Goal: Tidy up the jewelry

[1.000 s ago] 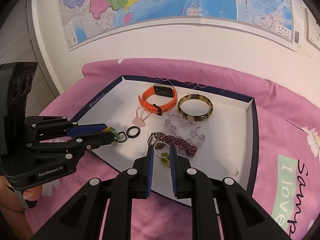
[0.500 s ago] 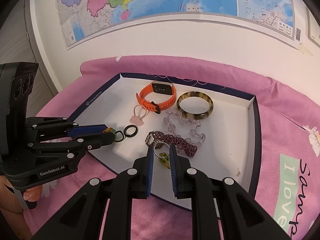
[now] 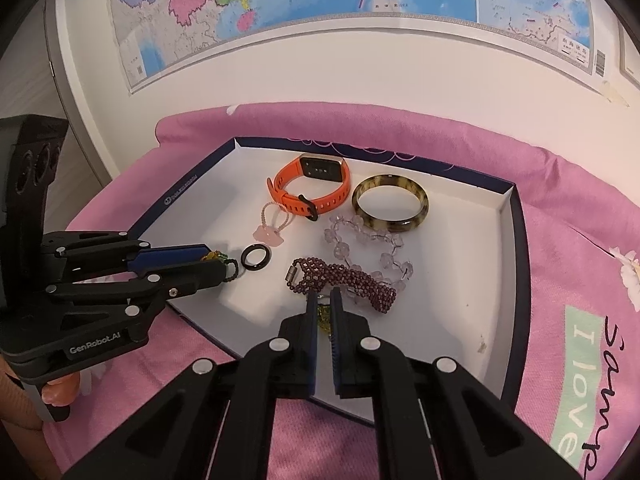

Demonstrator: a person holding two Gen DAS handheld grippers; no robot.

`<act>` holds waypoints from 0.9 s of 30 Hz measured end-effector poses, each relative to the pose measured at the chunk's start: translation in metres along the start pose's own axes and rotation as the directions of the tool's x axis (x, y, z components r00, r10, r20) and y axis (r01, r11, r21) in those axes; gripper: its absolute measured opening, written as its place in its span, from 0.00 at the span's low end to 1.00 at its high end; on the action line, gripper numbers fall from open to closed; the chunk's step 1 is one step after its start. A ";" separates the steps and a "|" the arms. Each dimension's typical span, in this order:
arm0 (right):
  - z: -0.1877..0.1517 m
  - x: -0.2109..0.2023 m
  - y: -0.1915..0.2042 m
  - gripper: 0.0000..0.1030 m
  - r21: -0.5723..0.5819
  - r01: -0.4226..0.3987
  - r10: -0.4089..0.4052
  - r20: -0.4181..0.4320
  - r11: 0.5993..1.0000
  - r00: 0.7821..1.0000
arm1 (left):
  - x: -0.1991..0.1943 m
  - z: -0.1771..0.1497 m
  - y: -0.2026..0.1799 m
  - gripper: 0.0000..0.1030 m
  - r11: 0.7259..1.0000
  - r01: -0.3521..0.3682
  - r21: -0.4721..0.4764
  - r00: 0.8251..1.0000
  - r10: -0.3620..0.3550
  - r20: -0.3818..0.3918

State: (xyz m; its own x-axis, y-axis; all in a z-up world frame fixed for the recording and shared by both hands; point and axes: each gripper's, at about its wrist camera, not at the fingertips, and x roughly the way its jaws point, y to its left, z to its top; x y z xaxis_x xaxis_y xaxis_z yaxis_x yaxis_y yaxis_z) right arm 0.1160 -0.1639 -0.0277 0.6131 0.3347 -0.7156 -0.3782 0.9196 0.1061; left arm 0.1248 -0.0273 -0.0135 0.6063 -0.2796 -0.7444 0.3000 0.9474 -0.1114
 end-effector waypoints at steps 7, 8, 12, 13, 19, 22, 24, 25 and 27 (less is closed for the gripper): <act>-0.001 -0.002 -0.001 0.05 0.008 0.003 -0.003 0.003 1.000 1.000 | 0.000 0.000 -0.003 0.18 1.000 0.007 0.015 1.000 -0.007 0.004; -0.001 -0.004 -0.002 0.06 0.013 0.003 -0.004 0.008 1.000 1.000 | 0.000 -0.001 -0.004 0.20 1.000 0.006 0.018 1.000 -0.006 0.006; -0.001 -0.008 -0.004 0.10 0.028 0.004 -0.004 0.018 1.000 1.000 | -0.002 -0.002 -0.007 0.36 1.000 -0.003 0.027 1.000 0.003 0.023; -0.001 -0.010 -0.004 0.13 0.030 0.003 -0.004 0.022 1.000 1.000 | -0.004 -0.003 -0.007 0.37 1.000 -0.005 0.030 1.000 0.004 0.026; -0.004 -0.024 -0.007 0.36 0.070 0.012 -0.016 0.056 0.998 0.998 | -0.017 -0.005 -0.010 0.57 0.999 -0.017 0.039 0.998 0.015 0.063; -0.008 -0.034 -0.006 0.52 0.082 0.013 -0.019 0.076 0.997 0.997 | -0.026 -0.008 -0.011 0.76 0.999 -0.036 0.041 0.996 0.032 0.084; -0.012 -0.041 -0.003 0.71 0.085 0.027 -0.035 0.090 0.996 0.995 | -0.036 -0.011 -0.011 0.92 0.998 -0.050 0.045 0.994 0.045 0.099; -0.014 -0.044 -0.003 0.80 0.089 0.032 -0.041 0.097 0.996 0.994 | -0.041 -0.013 -0.011 0.95 0.998 -0.055 0.042 0.993 0.050 0.110; -0.019 -0.050 -0.002 0.83 0.101 0.034 -0.045 0.107 0.994 0.993 | -0.052 -0.019 -0.009 0.95 0.997 -0.062 0.035 0.990 0.057 0.131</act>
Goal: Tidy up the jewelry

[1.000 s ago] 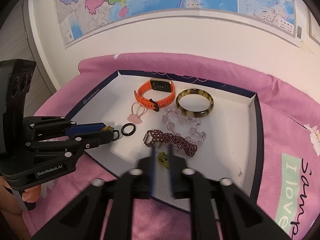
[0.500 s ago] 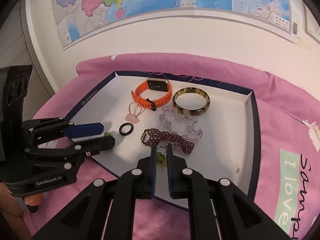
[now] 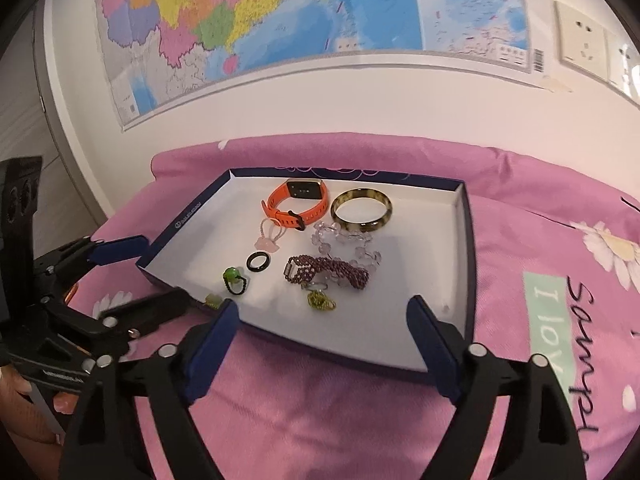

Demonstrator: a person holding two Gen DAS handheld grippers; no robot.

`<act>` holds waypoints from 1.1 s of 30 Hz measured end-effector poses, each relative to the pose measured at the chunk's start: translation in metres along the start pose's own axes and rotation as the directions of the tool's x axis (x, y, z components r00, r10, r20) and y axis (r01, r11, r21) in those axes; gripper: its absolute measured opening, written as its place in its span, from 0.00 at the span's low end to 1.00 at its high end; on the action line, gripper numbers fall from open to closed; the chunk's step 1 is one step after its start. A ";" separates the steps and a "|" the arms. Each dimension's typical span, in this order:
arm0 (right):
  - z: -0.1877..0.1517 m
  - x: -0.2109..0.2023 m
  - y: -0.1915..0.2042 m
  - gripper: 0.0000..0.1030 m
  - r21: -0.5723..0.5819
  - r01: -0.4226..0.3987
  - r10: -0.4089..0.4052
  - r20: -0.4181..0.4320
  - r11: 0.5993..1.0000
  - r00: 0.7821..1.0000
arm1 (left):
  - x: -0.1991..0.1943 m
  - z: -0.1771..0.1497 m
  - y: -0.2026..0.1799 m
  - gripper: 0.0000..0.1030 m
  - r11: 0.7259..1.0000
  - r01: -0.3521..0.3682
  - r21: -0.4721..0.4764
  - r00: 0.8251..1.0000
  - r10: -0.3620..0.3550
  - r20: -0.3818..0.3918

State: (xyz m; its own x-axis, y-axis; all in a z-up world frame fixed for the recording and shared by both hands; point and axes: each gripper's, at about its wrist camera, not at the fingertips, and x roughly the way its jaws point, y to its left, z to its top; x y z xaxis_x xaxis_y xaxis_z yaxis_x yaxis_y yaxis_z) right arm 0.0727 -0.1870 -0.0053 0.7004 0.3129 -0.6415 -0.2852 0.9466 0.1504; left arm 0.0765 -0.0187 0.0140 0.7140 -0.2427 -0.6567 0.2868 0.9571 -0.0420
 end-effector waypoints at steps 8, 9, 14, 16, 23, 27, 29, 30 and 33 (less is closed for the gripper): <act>-0.022 -0.018 0.012 0.93 -0.022 0.060 -0.059 0.028 0.998 0.998 | -0.020 -0.024 0.005 0.95 0.997 -0.030 -0.075 1.000 0.030 -0.001; -0.026 -0.019 0.014 0.93 -0.024 0.067 -0.066 0.025 0.997 0.997 | -0.022 -0.026 0.005 0.95 0.996 -0.037 -0.081 0.999 0.037 -0.003; -0.037 -0.025 0.017 0.93 -0.004 0.078 -0.078 0.028 0.997 0.997 | -0.030 -0.035 0.005 0.95 0.991 -0.077 -0.107 0.997 0.077 0.000; -0.040 -0.028 0.019 0.93 0.003 0.078 -0.078 0.032 0.997 0.996 | -0.032 -0.038 0.005 0.95 0.990 -0.092 -0.111 0.996 0.092 -0.004; -0.045 -0.032 0.023 0.93 0.005 0.081 -0.081 0.031 0.997 0.996 | -0.040 -0.045 0.001 0.95 0.988 -0.109 -0.110 0.994 0.110 -0.003; -0.047 -0.033 0.026 0.93 0.003 0.078 -0.079 0.031 0.997 0.996 | -0.040 -0.049 0.000 0.95 0.988 -0.112 -0.110 0.994 0.111 -0.009; -0.049 -0.035 0.027 0.93 0.003 0.078 -0.078 0.034 0.997 0.996 | -0.042 -0.050 0.001 0.95 0.987 -0.118 -0.111 0.993 0.117 -0.008; -0.049 -0.034 0.027 0.93 0.002 0.078 -0.078 0.033 0.997 0.996 | -0.042 -0.050 0.001 0.95 0.986 -0.121 -0.111 0.993 0.121 -0.008; -0.051 -0.036 0.029 0.93 -0.002 0.078 -0.078 0.033 0.997 0.996 | -0.044 -0.052 0.001 0.95 0.985 -0.126 -0.114 0.992 0.126 -0.008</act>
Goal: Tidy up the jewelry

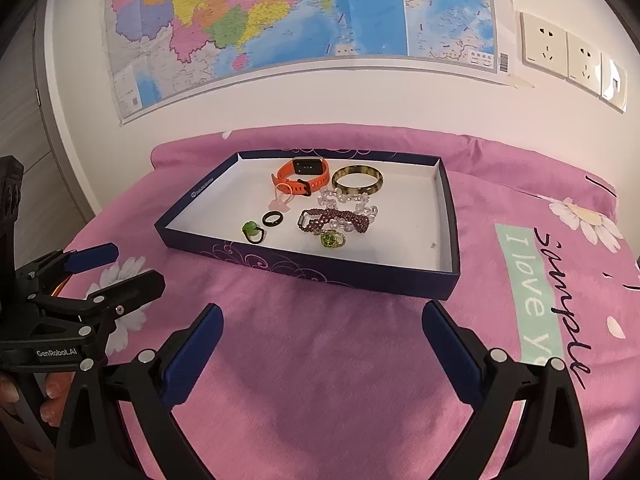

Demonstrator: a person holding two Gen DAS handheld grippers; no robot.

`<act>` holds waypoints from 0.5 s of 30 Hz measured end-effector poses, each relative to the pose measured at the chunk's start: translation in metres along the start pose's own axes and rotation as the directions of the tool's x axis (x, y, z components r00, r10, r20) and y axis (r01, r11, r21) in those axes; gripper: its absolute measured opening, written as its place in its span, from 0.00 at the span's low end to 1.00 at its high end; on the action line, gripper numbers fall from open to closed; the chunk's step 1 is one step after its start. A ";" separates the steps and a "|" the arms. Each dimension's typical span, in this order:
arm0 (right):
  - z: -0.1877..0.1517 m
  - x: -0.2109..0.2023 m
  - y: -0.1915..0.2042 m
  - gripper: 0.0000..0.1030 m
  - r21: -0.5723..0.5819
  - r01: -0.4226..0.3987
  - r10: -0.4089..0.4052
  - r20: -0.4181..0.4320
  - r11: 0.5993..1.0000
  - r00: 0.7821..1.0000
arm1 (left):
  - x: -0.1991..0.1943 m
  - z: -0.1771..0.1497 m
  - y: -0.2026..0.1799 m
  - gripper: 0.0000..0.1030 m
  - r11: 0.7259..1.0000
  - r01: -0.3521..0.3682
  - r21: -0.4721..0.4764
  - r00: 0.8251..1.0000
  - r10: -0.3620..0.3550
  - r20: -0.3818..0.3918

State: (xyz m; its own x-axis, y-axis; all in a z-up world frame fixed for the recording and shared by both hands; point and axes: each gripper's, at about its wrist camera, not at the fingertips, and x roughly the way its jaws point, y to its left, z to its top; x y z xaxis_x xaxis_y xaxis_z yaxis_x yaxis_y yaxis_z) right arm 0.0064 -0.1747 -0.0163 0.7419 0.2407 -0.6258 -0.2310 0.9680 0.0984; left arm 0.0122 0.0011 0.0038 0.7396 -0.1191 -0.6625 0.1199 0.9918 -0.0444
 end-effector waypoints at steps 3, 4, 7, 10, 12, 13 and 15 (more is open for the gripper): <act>-0.001 -0.001 0.001 0.93 0.002 -0.004 0.004 0.001 1.000 1.000 | 0.000 -0.001 0.000 0.95 1.000 -0.004 0.000 1.000 0.004 -0.004; -0.001 -0.002 0.001 0.93 0.002 -0.006 0.006 0.000 1.000 1.000 | 0.000 -0.002 0.000 0.95 1.000 -0.004 0.001 1.000 0.004 -0.005; -0.002 -0.002 0.001 0.93 0.003 -0.008 0.008 0.000 1.000 1.000 | -0.001 -0.002 -0.001 0.95 1.000 -0.006 0.006 1.000 0.006 -0.003; -0.002 -0.003 0.001 0.93 0.004 -0.010 0.010 0.000 1.000 1.000 | -0.002 -0.003 -0.001 0.95 1.000 -0.007 0.009 1.000 0.007 0.000; -0.003 -0.004 0.002 0.93 0.003 -0.009 0.009 0.000 1.000 1.000 | -0.002 -0.003 -0.002 0.95 1.000 -0.006 0.009 1.000 0.006 -0.001; -0.003 -0.003 0.002 0.93 0.002 -0.010 0.010 -0.001 1.000 1.000 | -0.002 -0.003 -0.002 0.95 1.000 -0.006 0.009 1.000 0.006 -0.001; -0.003 -0.003 0.003 0.93 0.003 -0.010 0.010 -0.003 1.000 1.000 | -0.002 -0.003 -0.001 0.95 1.000 -0.008 0.008 1.000 0.008 -0.002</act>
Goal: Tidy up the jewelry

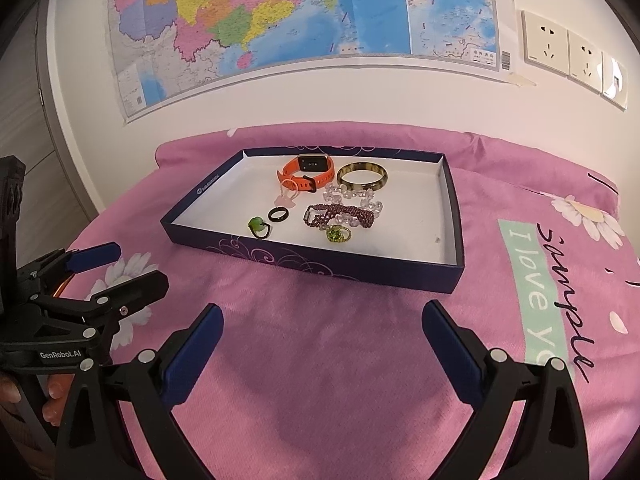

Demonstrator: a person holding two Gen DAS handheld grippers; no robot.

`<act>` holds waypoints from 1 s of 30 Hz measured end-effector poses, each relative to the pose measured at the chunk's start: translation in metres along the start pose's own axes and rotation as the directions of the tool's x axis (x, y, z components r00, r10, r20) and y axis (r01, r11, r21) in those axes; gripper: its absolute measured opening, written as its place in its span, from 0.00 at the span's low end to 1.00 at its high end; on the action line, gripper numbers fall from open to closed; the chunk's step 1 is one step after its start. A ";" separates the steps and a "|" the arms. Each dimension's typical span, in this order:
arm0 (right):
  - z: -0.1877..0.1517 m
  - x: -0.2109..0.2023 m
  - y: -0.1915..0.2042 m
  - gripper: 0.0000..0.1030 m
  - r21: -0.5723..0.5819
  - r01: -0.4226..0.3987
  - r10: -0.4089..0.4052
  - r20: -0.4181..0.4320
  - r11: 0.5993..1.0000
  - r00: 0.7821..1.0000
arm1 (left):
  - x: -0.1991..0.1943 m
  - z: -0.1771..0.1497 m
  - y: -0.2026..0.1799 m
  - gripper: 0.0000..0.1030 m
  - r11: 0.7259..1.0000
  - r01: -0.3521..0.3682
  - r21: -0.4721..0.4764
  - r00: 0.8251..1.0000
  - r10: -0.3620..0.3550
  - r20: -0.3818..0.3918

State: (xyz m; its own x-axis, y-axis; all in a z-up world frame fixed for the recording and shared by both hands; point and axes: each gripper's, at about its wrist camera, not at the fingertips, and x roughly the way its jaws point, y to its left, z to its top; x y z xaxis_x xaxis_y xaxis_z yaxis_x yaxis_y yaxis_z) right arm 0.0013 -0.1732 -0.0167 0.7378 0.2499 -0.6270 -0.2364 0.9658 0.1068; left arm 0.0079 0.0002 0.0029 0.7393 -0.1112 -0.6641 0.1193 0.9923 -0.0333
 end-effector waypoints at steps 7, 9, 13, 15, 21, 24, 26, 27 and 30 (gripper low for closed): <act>-0.001 0.000 0.000 0.93 0.001 0.002 -0.002 -0.002 1.000 1.000 | 0.002 0.000 0.002 0.95 1.000 0.006 -0.013 1.000 -0.006 -0.010; -0.001 0.000 0.000 0.93 0.002 0.001 -0.001 -0.006 1.000 1.000 | 0.002 0.000 0.002 0.95 1.000 0.005 -0.012 1.000 -0.006 -0.011; -0.001 0.001 0.000 0.93 0.003 0.001 -0.001 -0.006 1.000 1.000 | 0.003 0.000 0.002 0.95 1.000 0.005 -0.010 1.000 -0.005 -0.014; -0.002 0.001 0.000 0.93 0.003 0.001 -0.001 -0.005 1.000 1.000 | 0.003 0.000 0.002 0.95 1.000 0.005 -0.011 1.000 -0.005 -0.015; -0.002 0.002 -0.002 0.93 0.006 0.000 0.000 -0.008 1.000 1.000 | 0.004 -0.001 0.001 0.95 1.000 0.004 -0.010 1.000 -0.004 -0.020; -0.002 0.002 -0.002 0.93 0.006 0.000 0.000 -0.010 1.000 1.000 | 0.005 -0.001 0.002 0.95 1.000 0.002 -0.009 1.000 -0.003 -0.022; -0.002 0.002 -0.002 0.93 0.008 -0.001 0.002 -0.009 1.000 1.000 | 0.006 -0.001 0.002 0.95 1.000 0.001 -0.009 1.000 -0.002 -0.025; -0.002 0.002 -0.002 0.93 0.006 -0.001 0.001 -0.010 1.000 1.000 | 0.006 -0.001 0.002 0.95 1.000 0.000 -0.010 1.000 0.000 -0.026; -0.002 0.003 -0.002 0.93 0.009 0.001 -0.001 -0.011 1.000 1.000 | 0.007 -0.001 0.002 0.95 1.000 -0.001 -0.011 1.000 0.001 -0.027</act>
State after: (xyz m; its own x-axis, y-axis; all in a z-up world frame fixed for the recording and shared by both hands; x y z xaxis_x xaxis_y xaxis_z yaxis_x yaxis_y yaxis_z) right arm 0.0028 -0.1749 -0.0199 0.7313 0.2483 -0.6352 -0.2297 0.9666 0.1134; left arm 0.0126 0.0018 -0.0021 0.7212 -0.1088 -0.6842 0.1112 0.9930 -0.0406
